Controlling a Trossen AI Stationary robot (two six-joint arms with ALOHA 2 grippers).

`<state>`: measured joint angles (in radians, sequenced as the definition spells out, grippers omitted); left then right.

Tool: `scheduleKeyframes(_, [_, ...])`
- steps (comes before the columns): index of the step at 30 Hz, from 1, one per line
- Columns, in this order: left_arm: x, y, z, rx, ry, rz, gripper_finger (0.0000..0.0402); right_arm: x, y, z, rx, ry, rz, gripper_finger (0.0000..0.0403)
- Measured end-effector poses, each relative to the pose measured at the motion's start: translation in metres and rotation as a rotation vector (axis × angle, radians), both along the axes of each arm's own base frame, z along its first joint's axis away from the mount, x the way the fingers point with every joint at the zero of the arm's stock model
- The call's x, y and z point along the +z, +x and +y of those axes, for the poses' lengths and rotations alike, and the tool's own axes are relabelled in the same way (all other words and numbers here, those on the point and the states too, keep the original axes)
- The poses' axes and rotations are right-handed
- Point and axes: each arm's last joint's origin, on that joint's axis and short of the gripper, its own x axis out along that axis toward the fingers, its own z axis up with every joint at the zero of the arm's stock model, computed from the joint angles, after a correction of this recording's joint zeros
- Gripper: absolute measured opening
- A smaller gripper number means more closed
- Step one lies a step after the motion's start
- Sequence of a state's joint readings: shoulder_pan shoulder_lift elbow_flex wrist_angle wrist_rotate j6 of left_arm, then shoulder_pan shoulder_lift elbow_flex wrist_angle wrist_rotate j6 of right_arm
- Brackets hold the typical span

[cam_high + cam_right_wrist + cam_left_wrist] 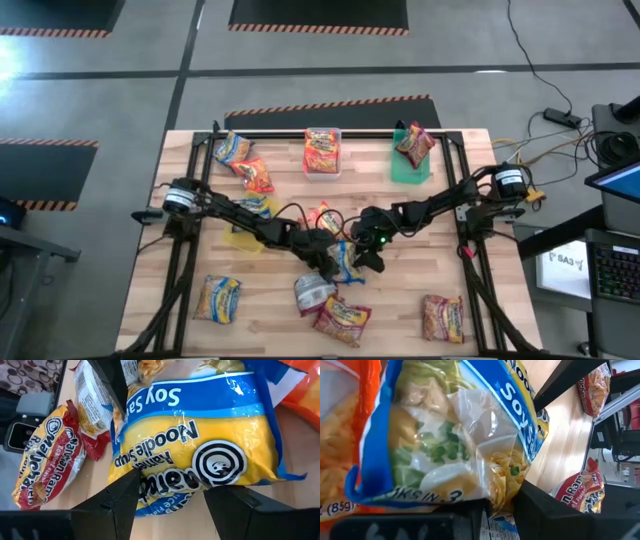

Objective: Sort Maruchan noodles
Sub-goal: Put the blue noodle pack into the yellow bin

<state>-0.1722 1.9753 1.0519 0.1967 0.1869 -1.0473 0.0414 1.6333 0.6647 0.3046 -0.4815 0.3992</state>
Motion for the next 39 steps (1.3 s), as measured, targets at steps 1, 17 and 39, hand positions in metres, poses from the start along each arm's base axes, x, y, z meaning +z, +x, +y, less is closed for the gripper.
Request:
scheduleKeyframes(1, [0.001,0.0,0.0,-0.001,0.0,0.0,0.0067,0.001,0.0,0.0,-0.001,-0.001,-0.003,0.0203])
scheduleKeyframes(17, [0.013,-0.005,0.002,-0.024,0.06,-0.01,0.0003,0.042,-0.008,-0.002,-0.003,-0.021,-0.039,0.0203])
scheduleKeyframes(39, [0.092,-0.055,0.019,0.124,0.354,0.059,0.0,0.08,-0.038,-0.027,-0.119,-0.149,-0.038,0.0203])
